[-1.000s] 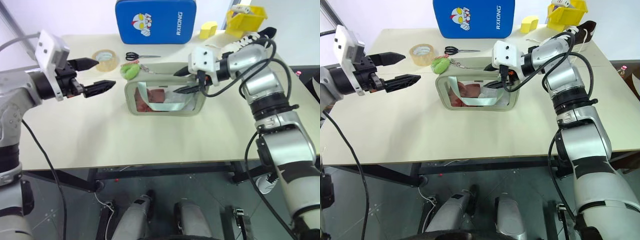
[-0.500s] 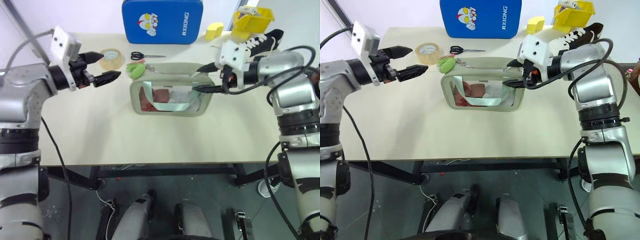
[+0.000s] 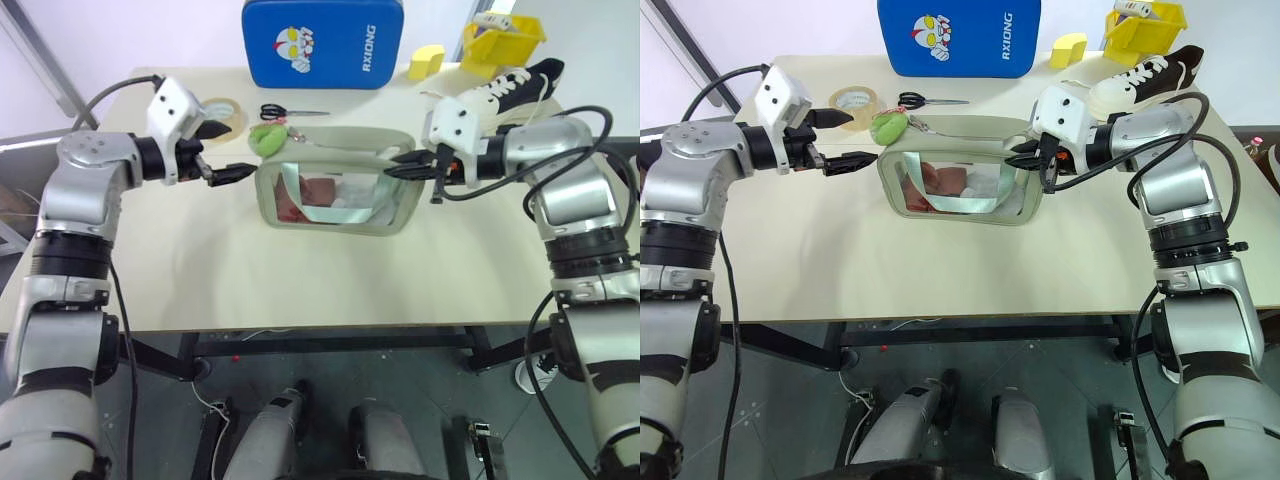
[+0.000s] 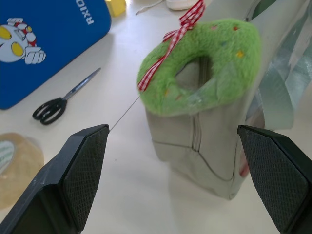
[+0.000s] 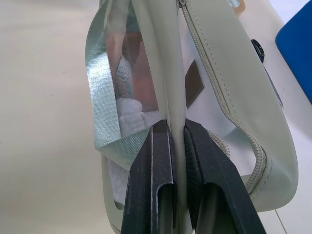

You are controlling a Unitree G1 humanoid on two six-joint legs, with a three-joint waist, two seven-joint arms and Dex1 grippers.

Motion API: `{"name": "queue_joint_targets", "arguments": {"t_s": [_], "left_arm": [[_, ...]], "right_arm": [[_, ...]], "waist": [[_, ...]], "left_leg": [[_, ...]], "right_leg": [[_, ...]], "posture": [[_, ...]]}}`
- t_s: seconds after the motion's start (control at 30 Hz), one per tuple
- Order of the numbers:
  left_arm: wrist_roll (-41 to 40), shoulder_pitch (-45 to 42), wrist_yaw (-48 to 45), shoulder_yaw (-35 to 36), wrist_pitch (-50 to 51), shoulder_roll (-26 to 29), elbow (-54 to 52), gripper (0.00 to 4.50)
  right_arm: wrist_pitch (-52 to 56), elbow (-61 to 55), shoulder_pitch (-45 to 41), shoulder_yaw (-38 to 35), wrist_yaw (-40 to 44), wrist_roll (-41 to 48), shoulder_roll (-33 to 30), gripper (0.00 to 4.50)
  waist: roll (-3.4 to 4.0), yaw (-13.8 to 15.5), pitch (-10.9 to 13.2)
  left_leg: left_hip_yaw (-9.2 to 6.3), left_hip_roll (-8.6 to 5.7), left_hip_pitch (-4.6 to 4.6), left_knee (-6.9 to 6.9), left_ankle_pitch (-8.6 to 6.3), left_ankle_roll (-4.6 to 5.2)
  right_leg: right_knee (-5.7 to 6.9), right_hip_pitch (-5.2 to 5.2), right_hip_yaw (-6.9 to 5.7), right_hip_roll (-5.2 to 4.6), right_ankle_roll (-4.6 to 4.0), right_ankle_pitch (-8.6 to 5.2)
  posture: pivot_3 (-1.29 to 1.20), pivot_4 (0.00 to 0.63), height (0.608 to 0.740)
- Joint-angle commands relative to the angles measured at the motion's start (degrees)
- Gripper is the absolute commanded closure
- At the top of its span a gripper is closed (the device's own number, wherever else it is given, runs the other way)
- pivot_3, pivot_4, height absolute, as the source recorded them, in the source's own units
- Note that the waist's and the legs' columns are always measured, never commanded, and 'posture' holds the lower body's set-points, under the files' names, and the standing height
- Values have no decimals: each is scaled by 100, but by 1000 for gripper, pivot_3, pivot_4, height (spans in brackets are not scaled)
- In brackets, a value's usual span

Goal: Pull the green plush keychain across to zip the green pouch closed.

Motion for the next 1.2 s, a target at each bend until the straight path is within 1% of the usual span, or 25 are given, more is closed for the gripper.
{"name": "queue_joint_targets", "arguments": {"t_s": [0.03,0.37,0.53,0.7,0.97,1.07,1.13,1.17,1.2], "left_arm": [[72,-299,21,79,-197,-124,39,0],[128,-594,-32,156,-346,-373,303,0],[-40,-631,-217,226,-192,-425,265,0],[-291,-616,-395,338,203,-457,74,0],[-90,-608,-212,249,124,-577,215,0],[-41,-598,-172,229,56,-644,288,794],[-88,-645,-130,293,162,-687,333,1807],[-99,-668,-125,315,189,-696,346,2220],[-112,-688,-119,334,214,-703,355,2894]], "right_arm": [[-15,-234,-48,-48,-3,95,46,4416],[-6,-242,-36,-29,38,93,85,4416],[13,-313,6,-23,58,97,66,4416],[26,-373,66,-27,64,94,32,4416],[202,-665,189,-52,42,136,11,4416],[263,-745,229,-60,37,147,3,4500],[303,-777,241,-67,18,148,0,4500],[330,-794,247,-72,9,155,2,4500],[355,-815,254,-78,4,161,0,4500]], "waist": [[0,1,0],[-1,-3,0],[-1,-2,0],[-1,-5,0],[-2,-2,-1],[-2,-4,-1],[-2,-3,-1],[-2,-5,-1],[-2,-7,-1]], "left_leg": [[0,0,0,1,0,1],[0,0,-1,6,4,6],[-1,0,-1,6,4,7],[-1,0,-1,7,4,7],[-1,0,-1,8,4,8],[-1,0,-1,9,4,8],[-1,0,-1,9,4,8],[-1,0,-1,9,4,9],[-1,0,-1,10,4,9]], "right_leg": [[1,0,-1,0,0,0],[2,1,-2,0,0,0],[2,1,-2,0,0,0],[2,2,-2,0,1,0],[3,4,-2,0,1,0],[3,5,-2,0,1,0],[3,5,-3,0,1,0],[3,6,-3,0,1,0],[3,7,-3,0,1,0]], "posture": [[0,150,740],[0,150,740],[0,150,740],[0,150,740],[0,150,740],[0,150,740],[0,150,740],[0,150,740],[0,150,740]]}}
